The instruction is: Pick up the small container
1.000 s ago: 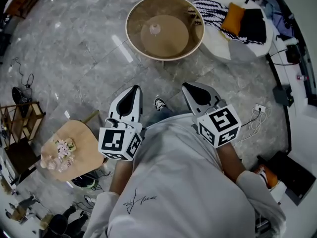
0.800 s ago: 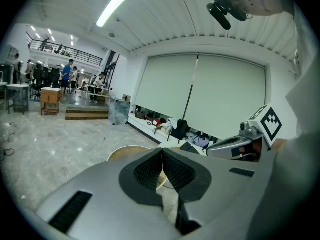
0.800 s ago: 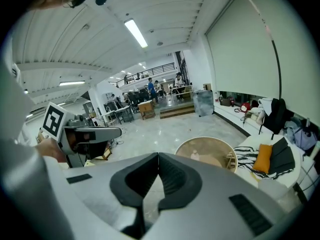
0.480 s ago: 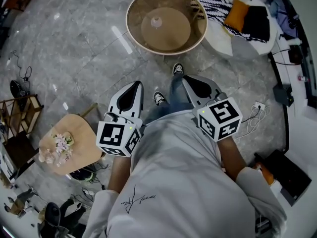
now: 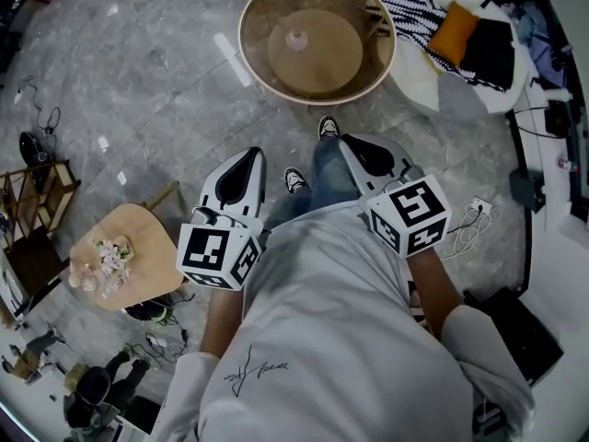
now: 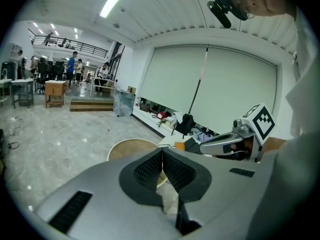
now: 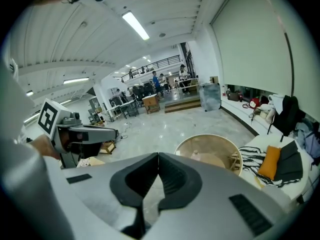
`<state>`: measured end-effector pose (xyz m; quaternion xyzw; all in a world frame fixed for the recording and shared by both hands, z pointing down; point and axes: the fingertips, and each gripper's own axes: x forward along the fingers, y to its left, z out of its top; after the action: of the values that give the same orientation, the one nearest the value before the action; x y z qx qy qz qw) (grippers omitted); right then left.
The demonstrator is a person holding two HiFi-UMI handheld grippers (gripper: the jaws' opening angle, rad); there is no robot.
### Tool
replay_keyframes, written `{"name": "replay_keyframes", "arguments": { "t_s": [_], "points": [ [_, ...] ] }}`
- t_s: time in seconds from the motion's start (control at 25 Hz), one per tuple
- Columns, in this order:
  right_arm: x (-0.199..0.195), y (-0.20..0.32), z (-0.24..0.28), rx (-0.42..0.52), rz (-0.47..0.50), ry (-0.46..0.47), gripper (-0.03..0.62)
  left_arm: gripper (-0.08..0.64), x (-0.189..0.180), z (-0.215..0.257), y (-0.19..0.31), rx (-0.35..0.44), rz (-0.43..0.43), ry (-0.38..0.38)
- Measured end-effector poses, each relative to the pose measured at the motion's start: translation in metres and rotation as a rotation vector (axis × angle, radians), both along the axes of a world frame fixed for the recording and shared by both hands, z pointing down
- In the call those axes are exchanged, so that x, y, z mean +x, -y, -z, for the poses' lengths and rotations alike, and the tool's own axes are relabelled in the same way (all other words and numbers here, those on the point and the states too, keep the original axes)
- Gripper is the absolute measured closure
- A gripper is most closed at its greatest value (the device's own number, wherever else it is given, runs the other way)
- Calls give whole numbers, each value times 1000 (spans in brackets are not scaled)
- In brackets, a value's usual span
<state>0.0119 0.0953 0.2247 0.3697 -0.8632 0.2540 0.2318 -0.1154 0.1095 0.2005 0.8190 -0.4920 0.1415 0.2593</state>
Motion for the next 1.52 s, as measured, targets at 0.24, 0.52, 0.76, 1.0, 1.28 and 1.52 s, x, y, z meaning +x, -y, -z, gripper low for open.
{"name": "replay_keyframes", "arguments": {
  "t_s": [0.24, 0.52, 0.76, 1.0, 1.28, 1.52],
  "points": [
    [5, 27, -6, -13, -1, 23, 575, 541, 5, -7, 20, -25, 19, -11],
    [8, 52, -15, -23, 14, 38, 576, 541, 9, -18, 39, -62, 17, 1],
    [3, 64, -26, -40, 50, 36, 576, 541, 5, -29, 51, -92, 26, -1],
    [-9, 73, -38, -57, 108, 32, 576, 541, -11, -30, 63, -82, 86, -3],
    [-15, 84, -49, -54, 195, 37, 575, 541, -4, -40, 71, -84, 92, 5],
    [-16, 91, -68, -87, 222, 38, 575, 541, 2, -54, 79, -113, 94, -11]
  ]
}}
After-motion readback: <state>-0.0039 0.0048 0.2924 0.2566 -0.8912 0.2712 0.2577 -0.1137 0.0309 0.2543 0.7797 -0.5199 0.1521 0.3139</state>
